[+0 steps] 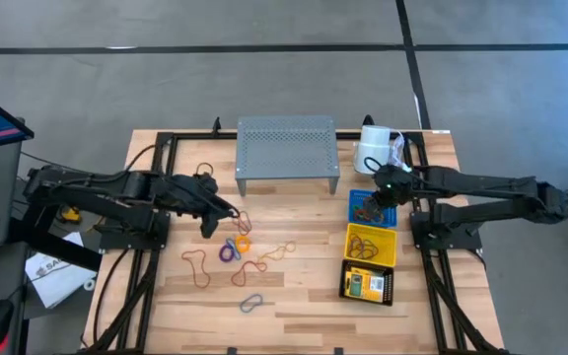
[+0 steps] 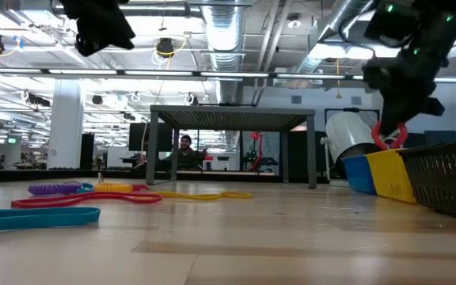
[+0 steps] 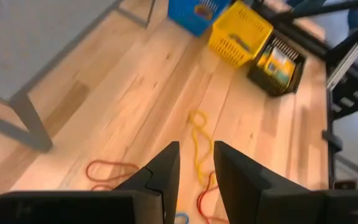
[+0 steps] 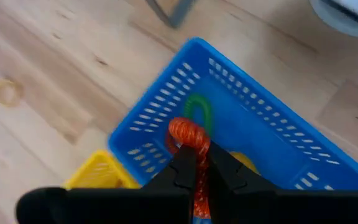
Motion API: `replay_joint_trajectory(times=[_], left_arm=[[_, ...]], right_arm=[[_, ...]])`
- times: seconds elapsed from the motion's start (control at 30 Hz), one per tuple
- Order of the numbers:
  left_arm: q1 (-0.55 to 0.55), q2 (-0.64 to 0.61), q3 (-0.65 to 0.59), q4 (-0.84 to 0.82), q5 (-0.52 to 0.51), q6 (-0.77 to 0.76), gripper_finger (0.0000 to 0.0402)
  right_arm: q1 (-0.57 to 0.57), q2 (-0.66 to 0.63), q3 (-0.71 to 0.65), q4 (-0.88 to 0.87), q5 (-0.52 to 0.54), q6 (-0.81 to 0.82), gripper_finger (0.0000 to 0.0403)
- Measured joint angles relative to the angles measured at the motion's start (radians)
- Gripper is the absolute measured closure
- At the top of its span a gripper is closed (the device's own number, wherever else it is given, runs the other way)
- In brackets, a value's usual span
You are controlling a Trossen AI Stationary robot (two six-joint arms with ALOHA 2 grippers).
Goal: Pick & Place Office Desk Supplies
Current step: Put the orange spring keychain into the blue basket, then put the yellow rubber band into the yellow basket
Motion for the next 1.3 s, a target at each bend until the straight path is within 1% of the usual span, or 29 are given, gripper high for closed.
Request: replay_joint_trajectory(times=[0.2, 0.47, 0.57, 0.67, 0.77, 0.9, 1.0, 1.13, 1.3], left_arm=[[0.0, 0.051, 0.0, -0.007, 0.038, 0.002, 0.0309], [0.0, 0.072, 0.0, -0.013, 0.052, 0.004, 0.0309], [0.0, 0.072, 0.0, -0.013, 0.052, 0.005, 0.0309], [0.0, 0.072, 0.0, -0.014, 0.052, 0.005, 0.0309], [0.0, 0.072, 0.0, -0.014, 0.052, 0.006, 0.0309], [0.0, 0.072, 0.0, -0.015, 0.052, 0.006, 0.0309], [0.0, 0.072, 0.0, -0.01, 0.082, 0.007, 0.0309], [-0.002, 0.089, 0.0, 0.033, 0.137, 0.041, 0.0309], [-0.004, 0.182, 0.0, 0.237, 0.197, 0.113, 0.0309]], right_arm=[[-0.06, 0.08, -0.012, 0.021, -0.041, -0.06, 0.0394], [-0.085, 0.189, -0.012, 0.036, -0.045, -0.1, 0.0374], [-0.084, 0.216, -0.012, 0.043, -0.046, -0.102, 0.0359], [-0.08, 0.229, -0.012, 0.06, -0.089, -0.118, 0.0326], [-0.08, 0.229, -0.012, 0.071, -0.13, -0.129, 0.0275], [-0.082, 0.22, -0.012, 0.065, -0.128, -0.104, 0.0202], [-0.082, 0.192, -0.011, 0.069, -0.119, -0.088, 0.0172], [-0.067, 0.13, 0.022, 0.074, -0.103, -0.057, 0.0169], [-0.01, 0.04, 0.088, 0.124, -0.089, -0.026, 0.0194]])
